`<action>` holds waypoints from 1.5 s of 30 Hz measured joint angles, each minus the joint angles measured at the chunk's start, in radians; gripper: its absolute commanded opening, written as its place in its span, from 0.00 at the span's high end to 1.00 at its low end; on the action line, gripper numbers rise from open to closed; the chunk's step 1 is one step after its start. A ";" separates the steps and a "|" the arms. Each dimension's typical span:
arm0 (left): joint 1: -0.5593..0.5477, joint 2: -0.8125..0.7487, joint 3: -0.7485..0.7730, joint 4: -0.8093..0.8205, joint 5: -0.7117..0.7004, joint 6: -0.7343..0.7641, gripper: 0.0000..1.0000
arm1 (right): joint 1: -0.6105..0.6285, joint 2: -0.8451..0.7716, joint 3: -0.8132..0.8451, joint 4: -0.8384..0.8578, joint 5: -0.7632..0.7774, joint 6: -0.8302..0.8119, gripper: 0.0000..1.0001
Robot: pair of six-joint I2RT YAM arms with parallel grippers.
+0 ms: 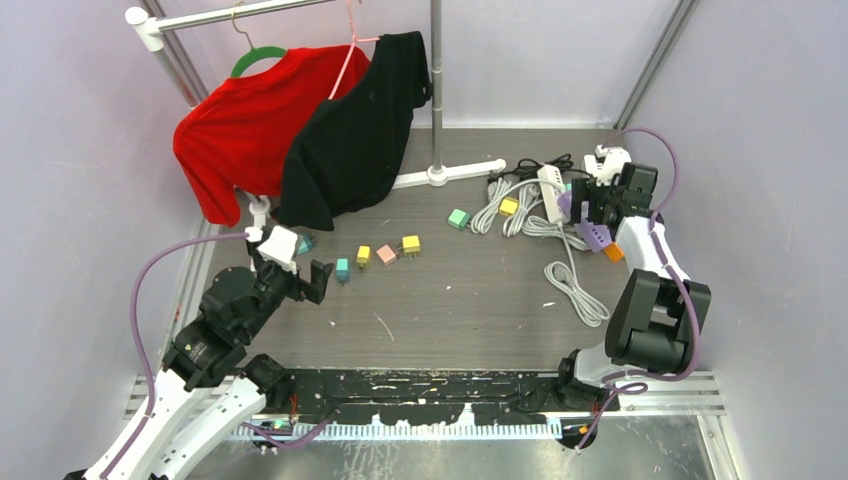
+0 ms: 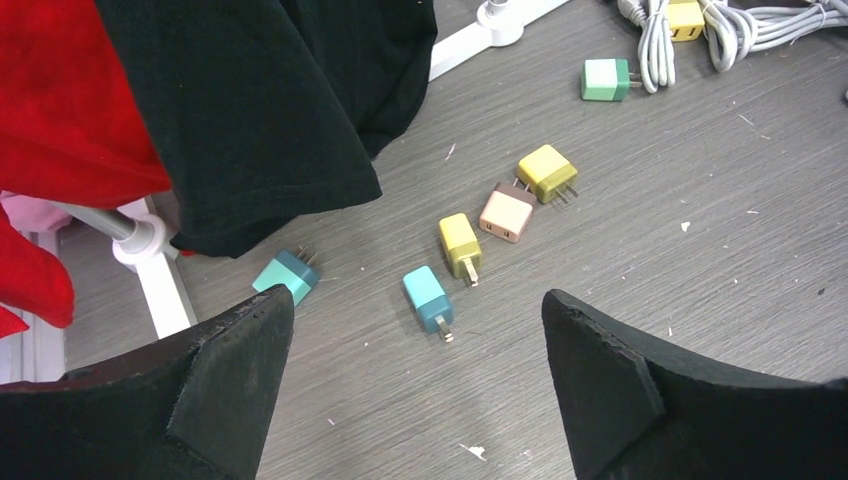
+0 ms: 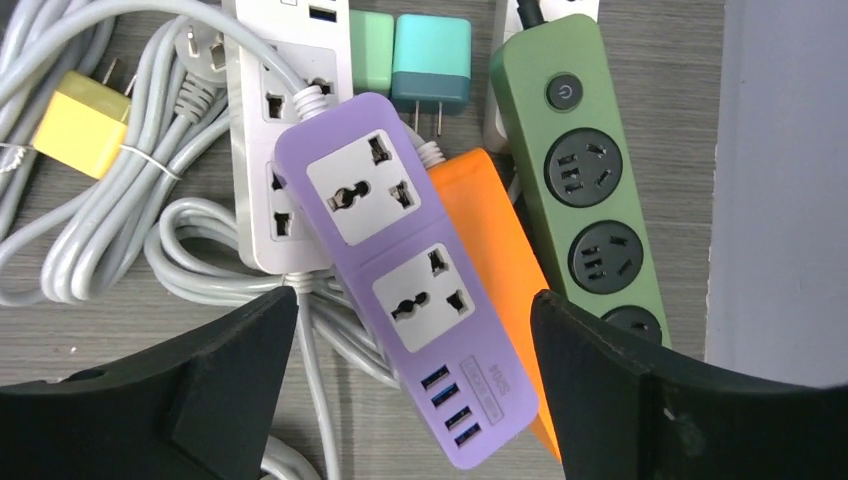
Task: Pull the plug off the socket
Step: Place the socket at the center of the board, then reset both arms
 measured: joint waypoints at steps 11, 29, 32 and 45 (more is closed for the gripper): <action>0.000 0.256 0.428 -0.032 0.211 -0.468 0.02 | -0.003 -0.223 0.217 -0.316 -0.342 0.168 0.00; -0.130 0.491 0.790 -0.055 0.222 -1.006 0.00 | -0.031 -0.359 -0.003 -0.187 -0.641 0.335 0.00; -0.130 0.502 0.798 -0.065 0.200 -1.004 0.00 | -0.040 -0.359 -0.007 -0.181 -0.648 0.338 0.00; -0.131 0.524 0.825 -0.055 0.218 -0.934 0.01 | -0.047 -0.365 -0.008 -0.175 -0.673 0.344 0.00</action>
